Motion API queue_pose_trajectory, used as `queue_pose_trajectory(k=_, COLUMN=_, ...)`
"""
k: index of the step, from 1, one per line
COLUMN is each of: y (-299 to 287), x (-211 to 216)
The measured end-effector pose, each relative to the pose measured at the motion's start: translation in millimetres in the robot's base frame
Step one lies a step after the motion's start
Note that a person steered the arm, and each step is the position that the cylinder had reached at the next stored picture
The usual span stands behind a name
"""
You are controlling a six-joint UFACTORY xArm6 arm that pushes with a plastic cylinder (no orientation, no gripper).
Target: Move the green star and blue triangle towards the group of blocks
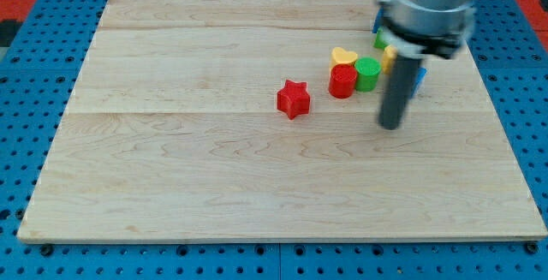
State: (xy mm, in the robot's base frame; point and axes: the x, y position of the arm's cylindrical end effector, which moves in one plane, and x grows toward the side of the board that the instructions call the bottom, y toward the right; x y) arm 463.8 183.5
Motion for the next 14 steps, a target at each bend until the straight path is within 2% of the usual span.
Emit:
queue_pose_trajectory(k=1, y=66, x=-44)
queue_pose_trajectory(k=2, y=67, x=-129)
queue_pose_trajectory(k=3, y=5, x=-160)
queue_pose_trajectory(k=4, y=-27, x=-179)
queue_pose_trajectory(k=5, y=46, x=-207)
queue_pose_trajectory(k=6, y=-1, x=-232)
queue_pose_trajectory(k=7, y=-79, x=-264)
queue_pose_trajectory(k=8, y=-110, x=-258)
queue_pose_trajectory(k=9, y=-107, x=-247)
queue_pose_trajectory(k=10, y=-107, x=-269)
queue_pose_trajectory(k=11, y=-75, x=-262)
queue_pose_trajectory(k=12, y=-76, x=-224)
queue_pose_trajectory(k=13, y=-118, x=-213)
queue_pose_trajectory(k=14, y=-122, x=-252)
